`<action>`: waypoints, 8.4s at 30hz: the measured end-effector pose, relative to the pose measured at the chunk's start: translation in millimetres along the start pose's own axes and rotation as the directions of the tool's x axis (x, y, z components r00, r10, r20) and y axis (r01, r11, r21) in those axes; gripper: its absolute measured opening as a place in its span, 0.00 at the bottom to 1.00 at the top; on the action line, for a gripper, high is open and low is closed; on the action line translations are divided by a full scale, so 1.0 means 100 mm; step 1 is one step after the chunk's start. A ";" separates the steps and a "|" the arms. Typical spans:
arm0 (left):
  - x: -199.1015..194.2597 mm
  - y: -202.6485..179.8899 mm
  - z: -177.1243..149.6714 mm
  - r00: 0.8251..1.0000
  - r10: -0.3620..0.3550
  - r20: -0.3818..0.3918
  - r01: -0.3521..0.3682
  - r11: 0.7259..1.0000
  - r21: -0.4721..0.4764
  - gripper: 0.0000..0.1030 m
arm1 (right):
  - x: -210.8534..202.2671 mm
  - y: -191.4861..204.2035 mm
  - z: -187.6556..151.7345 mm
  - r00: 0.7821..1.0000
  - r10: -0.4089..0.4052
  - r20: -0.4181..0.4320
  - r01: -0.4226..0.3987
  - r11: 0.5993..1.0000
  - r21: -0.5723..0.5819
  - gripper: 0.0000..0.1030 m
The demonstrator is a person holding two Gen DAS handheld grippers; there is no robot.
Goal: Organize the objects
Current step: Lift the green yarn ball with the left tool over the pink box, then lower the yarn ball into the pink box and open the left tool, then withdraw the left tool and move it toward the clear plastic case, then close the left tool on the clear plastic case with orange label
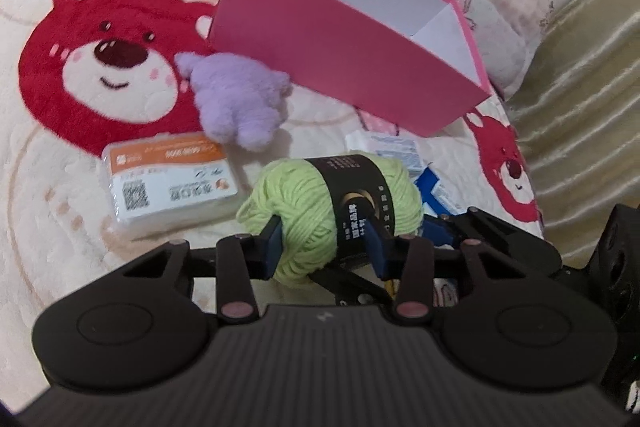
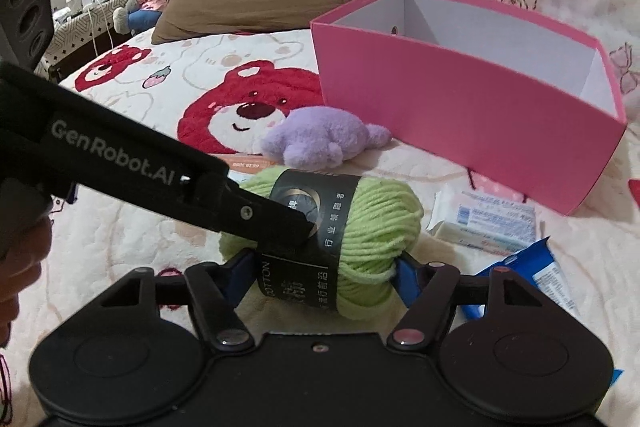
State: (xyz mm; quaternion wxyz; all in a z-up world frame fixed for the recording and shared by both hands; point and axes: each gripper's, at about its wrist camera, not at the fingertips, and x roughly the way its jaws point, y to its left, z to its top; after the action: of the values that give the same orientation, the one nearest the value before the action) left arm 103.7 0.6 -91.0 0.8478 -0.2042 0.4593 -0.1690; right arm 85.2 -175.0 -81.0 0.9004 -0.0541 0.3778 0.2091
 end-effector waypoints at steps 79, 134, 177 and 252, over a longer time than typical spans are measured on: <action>1.89 -0.87 2.59 0.996 0.089 -0.027 -0.086 0.993 0.082 0.27 | 0.71 -1.87 1.74 0.975 -0.187 -0.118 0.175 0.979 -0.103 0.36; 1.27 -0.89 2.12 0.994 0.086 -0.068 -0.086 0.996 0.007 0.19 | 0.54 -1.76 1.56 0.964 -0.235 -0.124 0.243 0.968 0.058 0.25; -1.23 -0.77 0.94 0.994 0.102 -0.049 -0.095 0.987 0.129 0.92 | -1.47 -0.37 1.13 0.996 -0.077 0.054 0.073 0.995 0.063 0.93; -0.01 0.86 -0.09 0.986 0.126 0.110 -0.117 0.990 -0.079 0.53 | 0.93 0.54 0.45 0.967 0.201 -0.156 -0.210 0.977 -0.039 0.91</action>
State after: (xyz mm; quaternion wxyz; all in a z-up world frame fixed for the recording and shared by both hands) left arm 103.9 73.5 -137.9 0.8736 -0.2155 0.4273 -0.0883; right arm 150.0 -83.3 -111.1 0.8407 -0.0551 0.4427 0.3069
